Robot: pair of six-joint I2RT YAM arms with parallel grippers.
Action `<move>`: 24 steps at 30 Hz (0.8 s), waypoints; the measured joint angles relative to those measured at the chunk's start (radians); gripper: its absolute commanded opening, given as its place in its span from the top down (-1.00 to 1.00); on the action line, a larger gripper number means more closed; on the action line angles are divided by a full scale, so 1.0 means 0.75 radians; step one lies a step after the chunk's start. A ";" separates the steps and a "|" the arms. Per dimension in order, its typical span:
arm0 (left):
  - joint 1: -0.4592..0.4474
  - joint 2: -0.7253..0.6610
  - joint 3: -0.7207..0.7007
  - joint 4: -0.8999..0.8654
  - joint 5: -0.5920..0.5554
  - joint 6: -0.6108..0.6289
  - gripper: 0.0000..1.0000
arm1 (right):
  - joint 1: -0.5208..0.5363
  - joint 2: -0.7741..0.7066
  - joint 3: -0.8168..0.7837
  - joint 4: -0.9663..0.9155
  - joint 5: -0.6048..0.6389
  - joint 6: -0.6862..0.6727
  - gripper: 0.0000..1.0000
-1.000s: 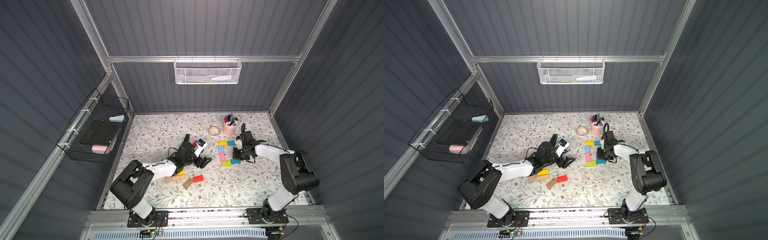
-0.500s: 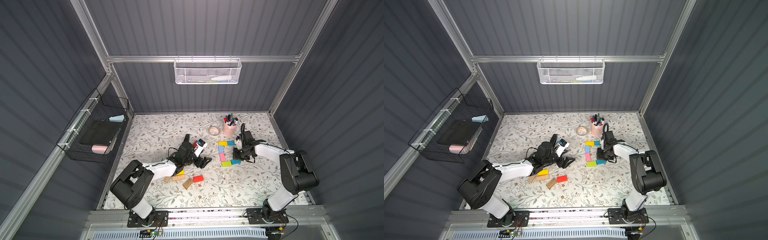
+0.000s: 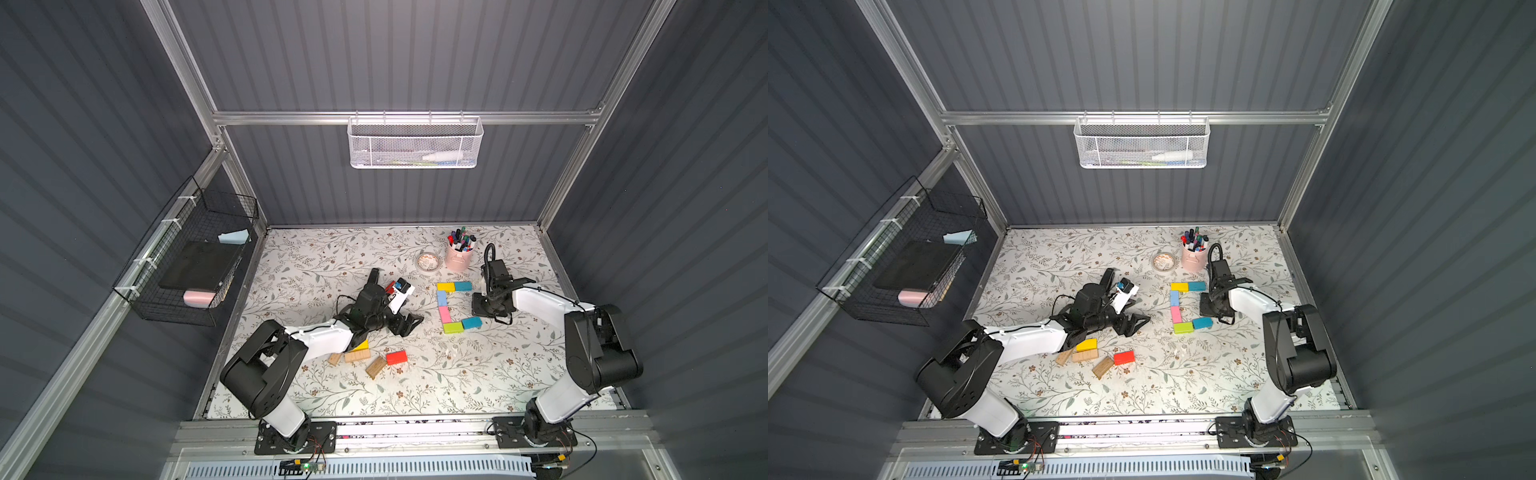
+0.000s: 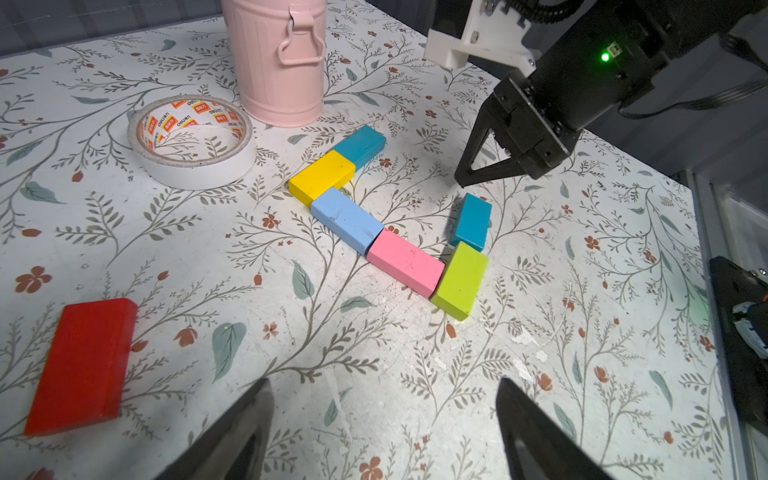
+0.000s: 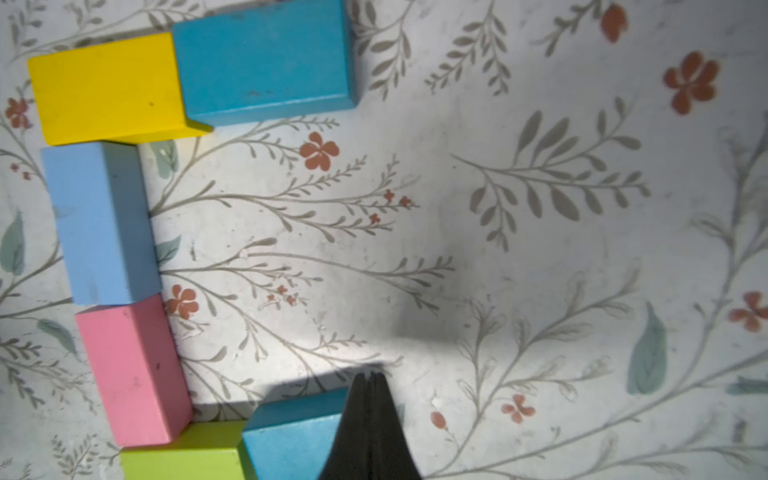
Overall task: Assemble the letter c with building blocks
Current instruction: Assemble the building block at the center of the board.
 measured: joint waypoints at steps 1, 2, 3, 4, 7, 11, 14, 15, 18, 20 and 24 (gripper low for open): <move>0.000 0.000 0.000 0.000 0.000 0.000 -0.64 | -0.001 0.000 0.000 -0.003 0.012 0.002 1.00; 0.000 0.000 0.000 0.000 0.000 0.000 -0.64 | -0.003 0.001 0.000 -0.007 0.025 0.005 1.00; 0.000 0.000 0.000 0.000 0.000 0.000 -0.64 | -0.003 0.002 0.000 -0.010 0.035 0.008 1.00; 0.000 0.000 0.000 0.000 0.000 0.000 -0.64 | -0.003 0.004 0.000 -0.013 0.043 0.009 1.00; 0.000 0.000 0.000 0.000 0.000 0.000 -0.64 | -0.003 0.016 0.001 -0.023 0.062 0.009 1.00; 0.000 0.000 0.001 0.000 0.000 0.000 -0.64 | -0.003 0.033 0.001 -0.041 0.065 0.006 1.00; 0.000 0.000 0.003 0.001 0.000 0.000 -0.64 | -0.003 0.043 0.000 -0.056 0.063 0.004 1.00; 0.000 0.000 0.003 0.000 0.000 0.000 -0.64 | -0.003 0.043 0.000 -0.061 0.062 0.003 1.00; 0.000 0.000 0.003 0.000 0.000 0.000 -0.64 | -0.003 0.043 0.000 -0.066 0.052 -0.002 1.00; 0.000 0.000 0.003 0.000 0.000 0.000 -0.64 | -0.003 0.043 0.000 -0.068 0.043 -0.008 1.00; 0.000 0.000 0.003 0.000 0.000 0.000 -0.64 | -0.003 0.043 0.000 -0.072 0.018 -0.018 1.00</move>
